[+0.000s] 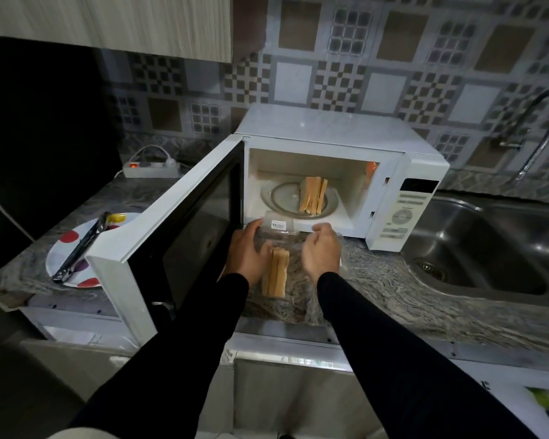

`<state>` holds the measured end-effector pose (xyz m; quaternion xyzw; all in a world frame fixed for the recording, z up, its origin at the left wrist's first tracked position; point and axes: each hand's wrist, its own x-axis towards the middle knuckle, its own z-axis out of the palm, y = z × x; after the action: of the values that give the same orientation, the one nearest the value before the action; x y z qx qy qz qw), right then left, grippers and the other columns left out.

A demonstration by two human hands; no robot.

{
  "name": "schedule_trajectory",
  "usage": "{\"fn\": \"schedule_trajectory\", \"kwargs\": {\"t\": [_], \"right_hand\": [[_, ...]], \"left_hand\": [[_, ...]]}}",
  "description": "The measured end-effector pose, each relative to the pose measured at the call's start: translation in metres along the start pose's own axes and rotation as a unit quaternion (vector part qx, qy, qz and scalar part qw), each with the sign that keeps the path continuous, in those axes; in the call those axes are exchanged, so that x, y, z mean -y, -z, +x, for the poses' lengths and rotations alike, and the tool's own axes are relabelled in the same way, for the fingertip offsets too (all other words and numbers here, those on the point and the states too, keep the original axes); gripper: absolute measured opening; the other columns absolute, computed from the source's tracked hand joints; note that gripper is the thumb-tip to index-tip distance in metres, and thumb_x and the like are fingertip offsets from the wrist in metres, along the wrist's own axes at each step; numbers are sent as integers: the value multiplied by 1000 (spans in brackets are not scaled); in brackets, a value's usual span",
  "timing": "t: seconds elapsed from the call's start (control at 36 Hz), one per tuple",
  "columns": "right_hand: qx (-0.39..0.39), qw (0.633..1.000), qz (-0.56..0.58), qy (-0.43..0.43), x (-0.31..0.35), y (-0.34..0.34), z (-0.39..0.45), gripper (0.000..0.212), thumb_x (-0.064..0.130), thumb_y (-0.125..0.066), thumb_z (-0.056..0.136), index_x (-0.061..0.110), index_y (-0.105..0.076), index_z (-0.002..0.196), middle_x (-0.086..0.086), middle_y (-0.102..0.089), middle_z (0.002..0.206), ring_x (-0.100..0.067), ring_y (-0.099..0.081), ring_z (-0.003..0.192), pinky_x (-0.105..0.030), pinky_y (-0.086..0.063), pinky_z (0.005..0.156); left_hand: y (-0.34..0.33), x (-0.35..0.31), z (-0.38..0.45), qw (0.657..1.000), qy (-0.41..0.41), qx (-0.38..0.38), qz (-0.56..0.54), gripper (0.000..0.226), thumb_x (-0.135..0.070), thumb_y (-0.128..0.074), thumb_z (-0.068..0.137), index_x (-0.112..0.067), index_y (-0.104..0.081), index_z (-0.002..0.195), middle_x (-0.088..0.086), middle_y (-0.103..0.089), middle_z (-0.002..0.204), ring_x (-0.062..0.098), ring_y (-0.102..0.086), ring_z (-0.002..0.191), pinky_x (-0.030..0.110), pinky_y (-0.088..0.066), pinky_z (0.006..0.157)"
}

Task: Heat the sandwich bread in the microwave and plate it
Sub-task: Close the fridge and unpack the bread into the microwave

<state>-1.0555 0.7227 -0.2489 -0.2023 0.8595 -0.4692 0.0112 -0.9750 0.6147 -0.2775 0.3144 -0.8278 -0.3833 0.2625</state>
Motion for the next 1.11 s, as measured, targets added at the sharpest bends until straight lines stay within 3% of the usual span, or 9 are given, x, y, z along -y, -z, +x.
{"fn": "schedule_trajectory", "kwargs": {"t": [0.08, 0.19, 0.28, 0.39, 0.56, 0.72, 0.86, 1.0, 1.11], "right_hand": [[26, 996, -16, -85, -8, -6, -3, 23, 5, -46, 94, 0, -57, 113, -15, -61, 115, -29, -58, 108, -22, -38, 80], [109, 987, -32, -115, -12, -21, -10, 20, 11, -56, 90, 1, -66, 105, -15, -69, 107, -29, -64, 102, -24, -47, 82], [138, 979, -46, -141, -11, -32, -11, 30, 11, -58, 89, 0, -59, 117, -17, -65, 115, -32, -62, 107, -30, -51, 84], [164, 975, -82, -129, -2, -41, -7, 46, 7, -53, 94, -1, -40, 137, -22, -52, 134, -35, -52, 122, -36, -47, 95], [168, 967, -165, -91, 2, -51, 1, 42, 11, -45, 99, 1, -36, 138, -20, -53, 134, -34, -53, 122, -37, -44, 98], [167, 969, -167, -78, 4, -53, 1, 36, 27, -54, 96, 2, -56, 121, -17, -61, 122, -33, -59, 111, -35, -47, 89], [151, 972, -155, -94, 7, -48, 4, 29, 14, -43, 99, -2, -62, 115, -19, -63, 119, -34, -60, 109, -36, -48, 89], [144, 976, -109, -124, 12, -44, 7, 30, 29, -57, 93, 3, -67, 103, -15, -68, 110, -32, -64, 102, -34, -52, 81], [139, 977, -106, -125, 20, -30, 4, 44, 44, -58, 87, 6, -66, 106, -13, -68, 110, -33, -64, 103, -36, -54, 85]], "left_hand": [[2, -9, 10, 1000, -14, -6, 4, 39, -20, -57, 93, -19, -54, 132, 15, -51, 123, 28, -54, 112, 24, -39, 97], [3, -17, 20, 999, -47, -1, 2, 26, -16, -56, 94, -15, -64, 119, 9, -60, 116, 21, -61, 101, 17, -41, 86], [4, -20, 25, 999, -52, 12, -5, 22, -11, -54, 94, -13, -68, 112, 9, -63, 110, 14, -58, 89, 17, -45, 84], [7, -20, 30, 998, -55, 30, 3, 23, -9, -50, 96, -11, -69, 110, 7, -62, 115, 16, -58, 104, 6, -33, 76], [11, -20, 32, 998, -53, 30, 2, 23, -10, -49, 98, -7, -69, 108, 4, -65, 111, 9, -55, 96, 8, -34, 73], [9, -21, 33, 998, -50, 28, 14, 23, -12, -49, 98, -6, -70, 104, 7, -66, 107, 18, -60, 99, 16, -38, 78], [9, -19, 33, 998, -55, 20, 28, 21, -12, -50, 97, -6, -71, 101, 9, -66, 105, 20, -61, 98, 15, -37, 76], [9, -18, 31, 999, -43, 21, 27, 21, -9, -52, 95, -4, -71, 101, 11, -66, 107, 21, -61, 102, 18, -40, 82], [8, -19, 27, 999, -30, 25, 23, 20, -7, -52, 95, -3, -70, 100, 12, -65, 107, 22, -60, 102, 14, -35, 76]]}}
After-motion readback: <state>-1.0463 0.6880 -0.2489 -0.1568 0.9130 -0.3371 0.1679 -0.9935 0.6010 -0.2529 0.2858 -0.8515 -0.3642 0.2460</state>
